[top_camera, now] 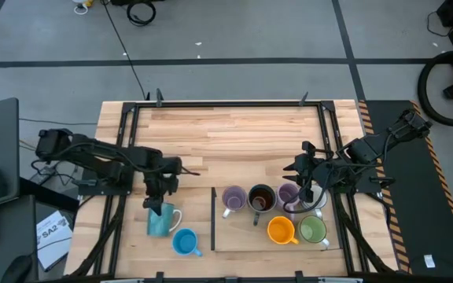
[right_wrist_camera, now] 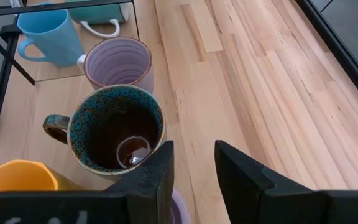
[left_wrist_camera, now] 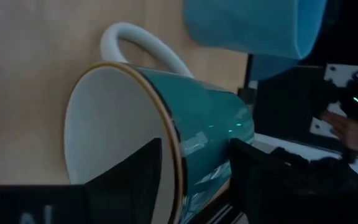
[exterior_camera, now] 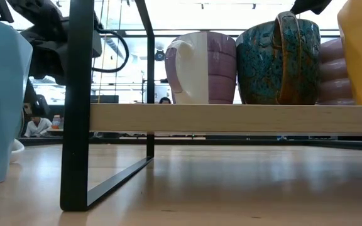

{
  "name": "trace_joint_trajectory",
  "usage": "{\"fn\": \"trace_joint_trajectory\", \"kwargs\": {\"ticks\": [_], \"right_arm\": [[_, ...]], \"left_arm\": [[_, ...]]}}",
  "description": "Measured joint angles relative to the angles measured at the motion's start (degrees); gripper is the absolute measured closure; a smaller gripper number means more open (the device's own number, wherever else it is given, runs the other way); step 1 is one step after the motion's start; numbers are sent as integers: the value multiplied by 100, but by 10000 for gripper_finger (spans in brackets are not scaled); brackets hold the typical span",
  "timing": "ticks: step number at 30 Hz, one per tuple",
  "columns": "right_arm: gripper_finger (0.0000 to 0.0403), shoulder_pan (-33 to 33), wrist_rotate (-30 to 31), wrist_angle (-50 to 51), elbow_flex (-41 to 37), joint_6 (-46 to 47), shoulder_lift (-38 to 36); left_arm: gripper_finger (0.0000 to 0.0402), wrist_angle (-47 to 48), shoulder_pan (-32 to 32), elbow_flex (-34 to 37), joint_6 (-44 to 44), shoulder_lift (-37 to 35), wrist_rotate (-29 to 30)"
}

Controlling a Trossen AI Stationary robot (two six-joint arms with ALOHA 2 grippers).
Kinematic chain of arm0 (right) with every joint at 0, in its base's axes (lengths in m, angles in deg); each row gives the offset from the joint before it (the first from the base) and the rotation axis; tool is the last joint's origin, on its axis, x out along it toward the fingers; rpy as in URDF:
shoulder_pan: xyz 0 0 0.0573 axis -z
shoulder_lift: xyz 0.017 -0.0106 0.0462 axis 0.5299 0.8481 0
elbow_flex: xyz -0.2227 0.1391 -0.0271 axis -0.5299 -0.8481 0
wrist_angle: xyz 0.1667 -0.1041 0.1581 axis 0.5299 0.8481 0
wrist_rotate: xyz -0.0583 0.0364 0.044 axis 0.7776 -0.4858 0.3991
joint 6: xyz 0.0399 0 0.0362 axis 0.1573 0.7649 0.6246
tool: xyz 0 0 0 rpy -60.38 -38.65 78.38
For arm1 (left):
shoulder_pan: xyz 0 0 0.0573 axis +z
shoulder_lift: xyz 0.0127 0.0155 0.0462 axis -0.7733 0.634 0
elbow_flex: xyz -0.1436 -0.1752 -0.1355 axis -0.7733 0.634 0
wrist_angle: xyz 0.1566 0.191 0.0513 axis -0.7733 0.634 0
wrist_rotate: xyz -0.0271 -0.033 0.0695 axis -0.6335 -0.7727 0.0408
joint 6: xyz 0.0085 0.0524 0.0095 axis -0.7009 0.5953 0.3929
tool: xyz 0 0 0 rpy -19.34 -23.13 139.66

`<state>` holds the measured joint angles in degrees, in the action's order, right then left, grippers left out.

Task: Place coffee mugs
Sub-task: Put the light green mug on the shelf aligned with the blue mug

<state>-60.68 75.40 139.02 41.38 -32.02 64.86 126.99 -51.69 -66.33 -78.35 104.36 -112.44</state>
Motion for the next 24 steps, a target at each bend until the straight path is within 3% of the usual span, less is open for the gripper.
{"fn": "trace_joint_trajectory", "kwargs": {"ticks": [13, 24], "right_arm": [[281, 2, 2, -46, 0, 0, 0], [281, 0, 2, -91, 0, 0, 0]], "left_arm": [[349, -163, -7, -6, 461, 99, -836], [362, -135, -2, -21, -616, -27, -910]]}}
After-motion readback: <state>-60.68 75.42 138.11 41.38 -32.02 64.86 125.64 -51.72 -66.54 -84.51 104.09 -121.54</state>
